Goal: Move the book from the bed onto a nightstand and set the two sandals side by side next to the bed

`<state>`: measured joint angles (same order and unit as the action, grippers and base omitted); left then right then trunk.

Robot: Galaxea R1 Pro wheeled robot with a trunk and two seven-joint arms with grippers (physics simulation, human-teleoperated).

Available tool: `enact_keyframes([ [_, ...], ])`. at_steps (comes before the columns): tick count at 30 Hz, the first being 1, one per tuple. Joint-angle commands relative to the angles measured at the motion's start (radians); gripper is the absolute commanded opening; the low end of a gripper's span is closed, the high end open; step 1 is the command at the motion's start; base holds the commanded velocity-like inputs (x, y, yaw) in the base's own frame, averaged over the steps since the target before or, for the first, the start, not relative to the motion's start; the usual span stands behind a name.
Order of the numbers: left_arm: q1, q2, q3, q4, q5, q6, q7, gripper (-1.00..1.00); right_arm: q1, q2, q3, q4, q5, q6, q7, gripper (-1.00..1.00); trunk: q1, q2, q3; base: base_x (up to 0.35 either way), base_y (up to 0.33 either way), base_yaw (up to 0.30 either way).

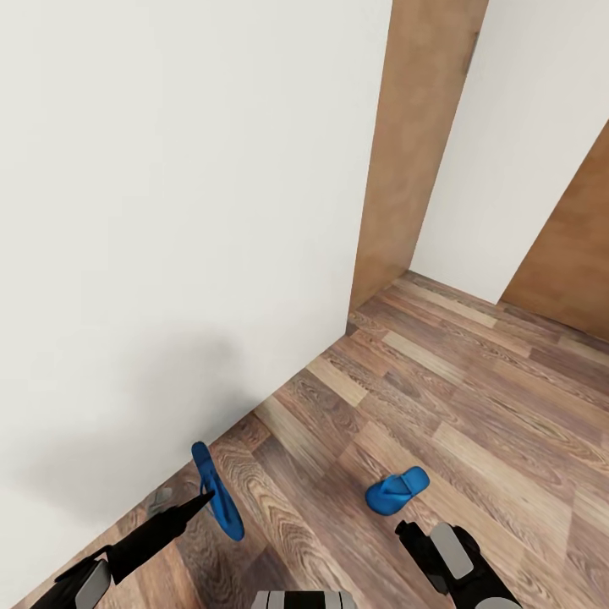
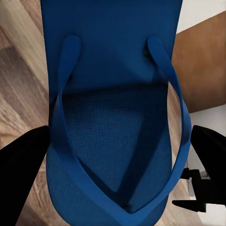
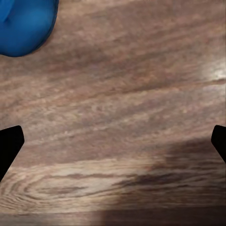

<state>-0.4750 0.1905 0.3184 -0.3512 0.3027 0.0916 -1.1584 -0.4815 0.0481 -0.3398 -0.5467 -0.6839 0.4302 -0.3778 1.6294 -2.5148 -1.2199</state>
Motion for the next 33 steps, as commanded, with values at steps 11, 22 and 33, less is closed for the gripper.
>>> enact_keyframes([
  [11,-0.001,0.000,0.002,0.001,0.003,0.009,-0.003,-1.00,0.000,0.001,-0.004,-0.002,-0.010,0.002,-0.007,1.00,0.000,0.000,-0.001,0.161,0.000,0.000],
  [22,-0.001,-0.002,0.001,0.001,0.001,0.010,-0.002,-1.00,0.000,0.001,-0.004,-0.002,-0.010,0.002,-0.007,1.00,0.000,0.000,-0.001,0.121,0.000,0.000],
  [33,-0.001,-0.002,0.001,0.005,0.000,0.008,-0.001,-1.00,0.000,0.001,-0.004,-0.002,-0.010,0.002,-0.007,1.00,0.000,0.000,-0.001,0.035,0.000,0.000],
])
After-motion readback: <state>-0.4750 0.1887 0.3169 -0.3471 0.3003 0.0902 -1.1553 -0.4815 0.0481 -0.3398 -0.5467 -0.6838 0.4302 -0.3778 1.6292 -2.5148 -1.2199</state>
